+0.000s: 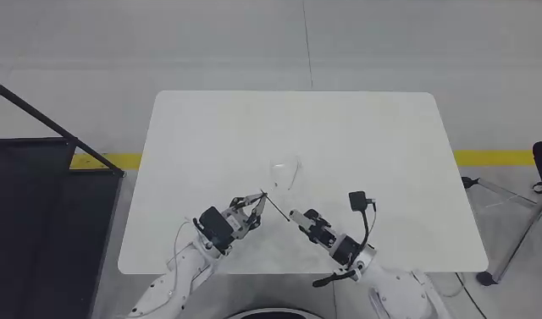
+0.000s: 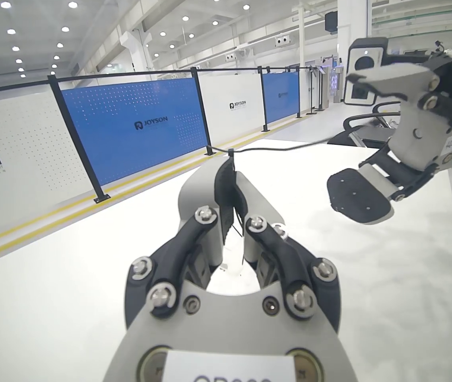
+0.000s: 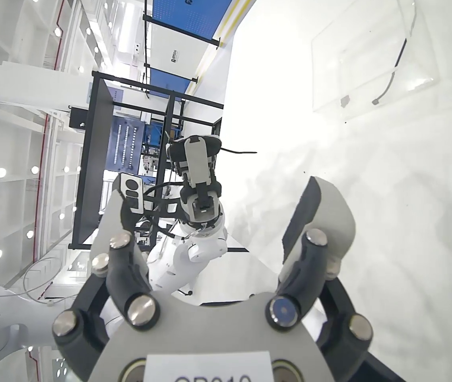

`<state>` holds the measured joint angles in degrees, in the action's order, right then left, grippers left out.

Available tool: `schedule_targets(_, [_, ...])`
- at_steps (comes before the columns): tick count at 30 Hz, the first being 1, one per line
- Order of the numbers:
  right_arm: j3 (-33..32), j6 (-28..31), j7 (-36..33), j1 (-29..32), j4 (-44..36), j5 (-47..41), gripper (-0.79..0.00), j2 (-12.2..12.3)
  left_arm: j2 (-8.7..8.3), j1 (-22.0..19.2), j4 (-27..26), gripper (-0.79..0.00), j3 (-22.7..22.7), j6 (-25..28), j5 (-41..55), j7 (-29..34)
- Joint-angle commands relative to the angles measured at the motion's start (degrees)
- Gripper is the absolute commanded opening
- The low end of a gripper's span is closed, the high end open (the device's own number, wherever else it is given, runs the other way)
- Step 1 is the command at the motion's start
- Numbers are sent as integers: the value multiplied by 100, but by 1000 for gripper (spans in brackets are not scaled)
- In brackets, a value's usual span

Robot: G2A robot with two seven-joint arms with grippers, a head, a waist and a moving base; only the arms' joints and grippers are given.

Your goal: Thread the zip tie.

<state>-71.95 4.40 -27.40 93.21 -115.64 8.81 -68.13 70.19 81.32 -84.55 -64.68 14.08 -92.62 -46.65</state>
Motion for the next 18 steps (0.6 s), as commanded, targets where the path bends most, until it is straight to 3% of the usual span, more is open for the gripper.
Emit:
schedule_targets(1, [-3, 19, -29, 37, -72, 1, 0, 7, 3, 6, 16, -785, 6, -69, -15, -13])
schedule_targets(4, [94, -61, 20, 57, -181, 108, 0, 4, 15, 18, 30, -785, 34, -269, -77, -16])
schedule_targets(6, [168, -123, 61, 30, -218, 136, -160, -3, 19, 4, 45, -785, 55, -277, -85, -17])
schedule_targets(8, [233, -178, 54, -18, -217, 96, -403, -11, 23, -11, 60, -785, 66, -315, -108, -23])
schedule_targets(9, [257, -203, 60, -48, -210, 85, -446, -15, 26, -13, 66, -785, 75, -340, -113, -24])
schedule_targets(16, [433, -368, 95, -235, -114, 110, -650, -38, 34, -37, 102, -785, 100, -362, -122, -30])
schedule_targets(18, [456, -377, 116, -259, -104, 106, -656, -41, 35, -44, 112, -785, 113, -361, -135, -31])
